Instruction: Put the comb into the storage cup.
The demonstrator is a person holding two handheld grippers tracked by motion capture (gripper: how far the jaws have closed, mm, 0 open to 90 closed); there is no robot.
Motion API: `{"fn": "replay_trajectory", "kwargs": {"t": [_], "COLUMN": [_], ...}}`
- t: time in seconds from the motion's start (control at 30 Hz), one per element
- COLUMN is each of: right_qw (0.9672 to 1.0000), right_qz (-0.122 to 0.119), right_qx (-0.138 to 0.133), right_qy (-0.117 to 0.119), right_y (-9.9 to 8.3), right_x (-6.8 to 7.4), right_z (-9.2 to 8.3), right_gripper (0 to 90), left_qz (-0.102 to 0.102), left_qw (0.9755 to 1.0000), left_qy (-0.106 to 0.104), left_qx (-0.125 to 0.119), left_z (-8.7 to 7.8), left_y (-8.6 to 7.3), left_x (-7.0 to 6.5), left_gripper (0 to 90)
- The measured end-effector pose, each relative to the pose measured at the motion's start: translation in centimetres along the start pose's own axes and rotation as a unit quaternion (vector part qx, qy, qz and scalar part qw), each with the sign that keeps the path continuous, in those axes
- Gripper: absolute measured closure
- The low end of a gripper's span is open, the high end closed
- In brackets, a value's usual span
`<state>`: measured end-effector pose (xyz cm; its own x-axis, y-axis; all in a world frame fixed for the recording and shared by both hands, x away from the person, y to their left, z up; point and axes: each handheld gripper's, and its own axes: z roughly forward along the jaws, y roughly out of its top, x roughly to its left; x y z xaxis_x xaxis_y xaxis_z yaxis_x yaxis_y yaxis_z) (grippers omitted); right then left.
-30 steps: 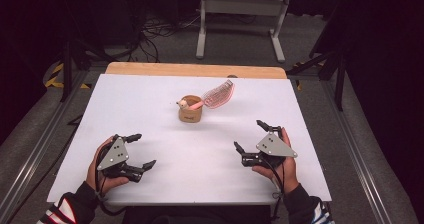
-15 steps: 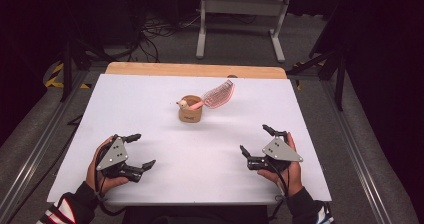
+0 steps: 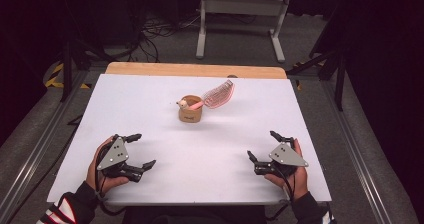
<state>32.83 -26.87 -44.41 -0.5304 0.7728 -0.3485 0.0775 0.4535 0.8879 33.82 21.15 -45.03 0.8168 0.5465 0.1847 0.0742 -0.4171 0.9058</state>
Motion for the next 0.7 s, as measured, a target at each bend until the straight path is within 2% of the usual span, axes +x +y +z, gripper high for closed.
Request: {"fn": "replay_trajectory", "kwargs": {"t": [0.07,0.23,0.33,0.7], "right_qw": [1.0000,0.9999,0.9998,0.9998], "right_qz": [0.008,0.003,0.011,0.016], "right_qx": [0.000,0.013,0.016,0.010], "right_qy": [0.004,0.002,0.005,0.011], "right_y": [-0.3,-1.4,-1.9,-2.0], "right_x": [-0.2,-0.4,-0.5,-0.4], "right_z": [-0.3,-0.6,-0.9,-0.9], "right_gripper": [5.0,3.7,3.6,3.5], "left_qz": [0.001,0.001,0.000,0.001], "left_qw": [1.0000,1.0000,1.0000,0.9999], "left_qy": [0.001,0.002,0.005,0.012], "left_qx": [0.001,0.002,0.002,0.002], "left_z": [0.0,0.2,0.2,0.3], "left_y": [0.0,0.1,0.1,0.2], "left_x": [0.0,0.1,0.1,0.0], "left_gripper": [7.4,7.2,6.9,5.5]}}
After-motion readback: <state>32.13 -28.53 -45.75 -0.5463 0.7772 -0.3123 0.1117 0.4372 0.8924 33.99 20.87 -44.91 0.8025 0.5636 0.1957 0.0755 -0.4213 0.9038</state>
